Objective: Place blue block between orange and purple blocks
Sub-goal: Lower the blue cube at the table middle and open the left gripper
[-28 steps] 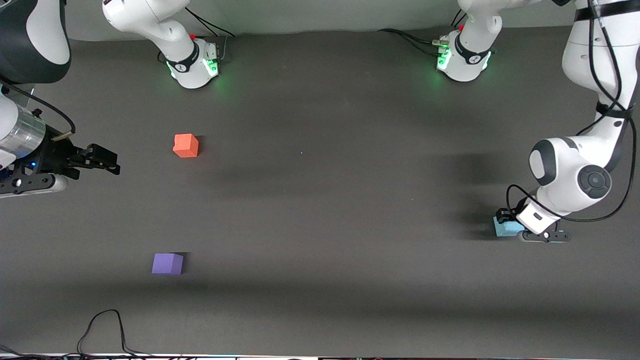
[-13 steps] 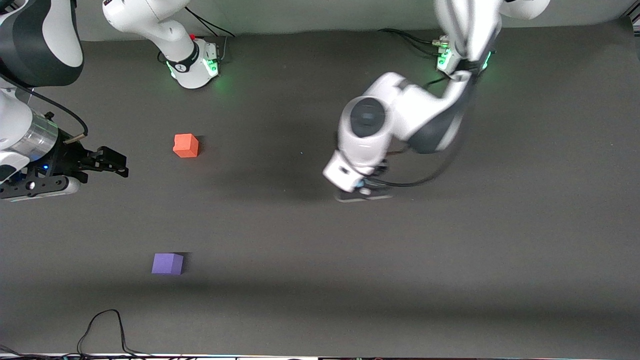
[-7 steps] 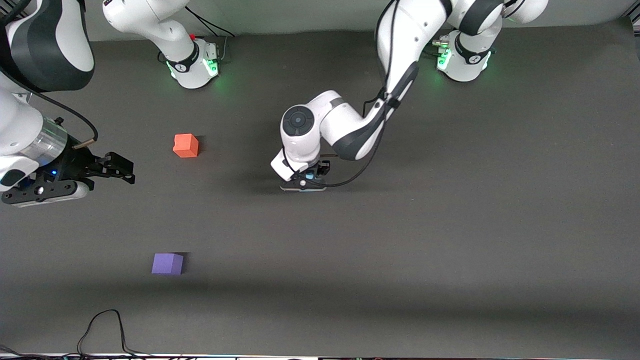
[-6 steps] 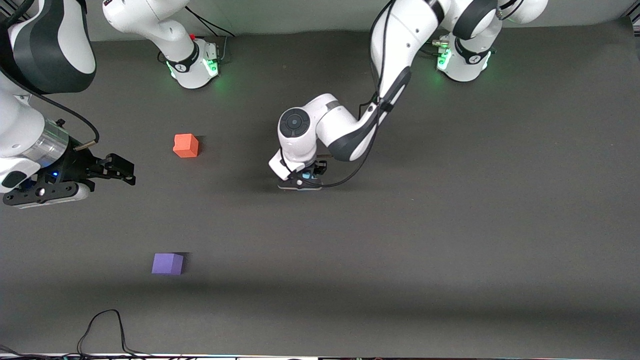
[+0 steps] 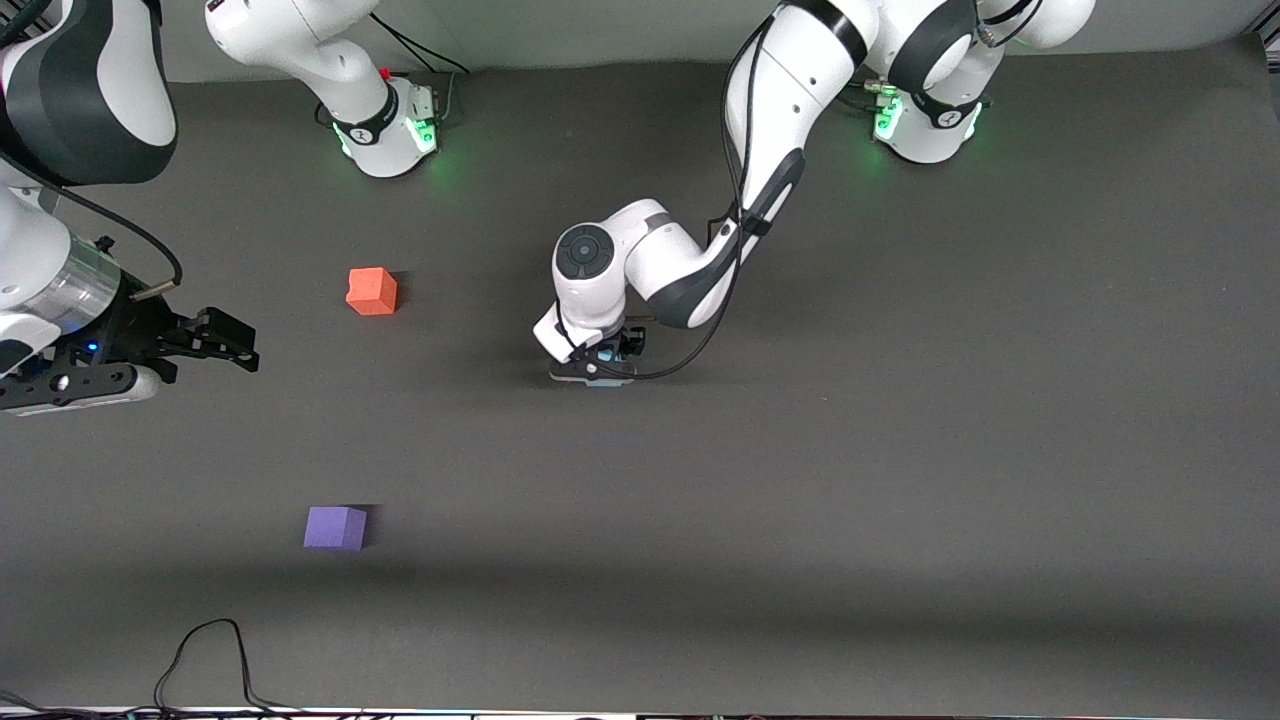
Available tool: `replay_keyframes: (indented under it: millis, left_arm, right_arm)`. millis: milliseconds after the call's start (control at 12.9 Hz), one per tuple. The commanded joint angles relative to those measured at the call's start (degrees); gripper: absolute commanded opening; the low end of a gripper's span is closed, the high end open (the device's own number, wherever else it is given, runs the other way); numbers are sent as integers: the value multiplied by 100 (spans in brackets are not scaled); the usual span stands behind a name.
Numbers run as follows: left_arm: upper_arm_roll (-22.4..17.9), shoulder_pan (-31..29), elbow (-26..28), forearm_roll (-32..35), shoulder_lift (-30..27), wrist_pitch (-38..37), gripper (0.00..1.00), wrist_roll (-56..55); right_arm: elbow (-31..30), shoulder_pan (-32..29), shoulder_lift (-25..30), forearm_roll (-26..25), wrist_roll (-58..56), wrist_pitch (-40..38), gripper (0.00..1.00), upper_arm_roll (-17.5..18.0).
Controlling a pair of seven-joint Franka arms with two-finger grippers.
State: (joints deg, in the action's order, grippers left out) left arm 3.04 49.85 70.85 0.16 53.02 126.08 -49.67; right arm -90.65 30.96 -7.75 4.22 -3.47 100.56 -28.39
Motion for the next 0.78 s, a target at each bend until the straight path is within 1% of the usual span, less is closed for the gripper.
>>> replay_keyframes:
  millis: [0, 155, 233, 311, 388, 466, 544, 621, 699]
  left_arm:
    - [-58, 8, -290, 2, -290, -852, 100, -104]
    - [21, -403, -894, -112, -484, -1863, 100, -52]
    - [30, -693, -1002, -356, -746, -2198, 100, 62]
    - [-5, -1079, -994, -654, -1080, -2280, 100, 350]
    - [-14, -1474, -829, -936, -1405, -2324, 100, 770]
    - [-5, -1939, -409, -1130, -1800, -2298, 100, 1218]
    - [-5, -2448, 21, -1245, -2178, -2316, 100, 1684]
    - [-14, -2889, 530, -1264, -2608, -2359, 100, 2280]
    - [-14, -3328, 1005, -1264, -3073, -2490, 100, 2782]
  right_arm:
    - [22, -11, -7, 79, -31, 8, 100, -35]
    - [21, -28, 1, 79, -31, -36, 100, -61]
    - [21, -29, 28, 79, -22, -106, 100, -61]
    - [30, -29, 28, 79, 4, -229, 100, -61]
    - [22, -29, 10, 79, 57, -282, 100, -61]
    - [13, -29, -7, 87, 66, -283, 100, -61]
    - [4, -20, -68, 305, 118, -291, 100, -61]
    - [-14, -11, -165, 829, 241, -283, 100, -44]
    - [30, 59, -279, 1139, 442, -283, 100, 0]
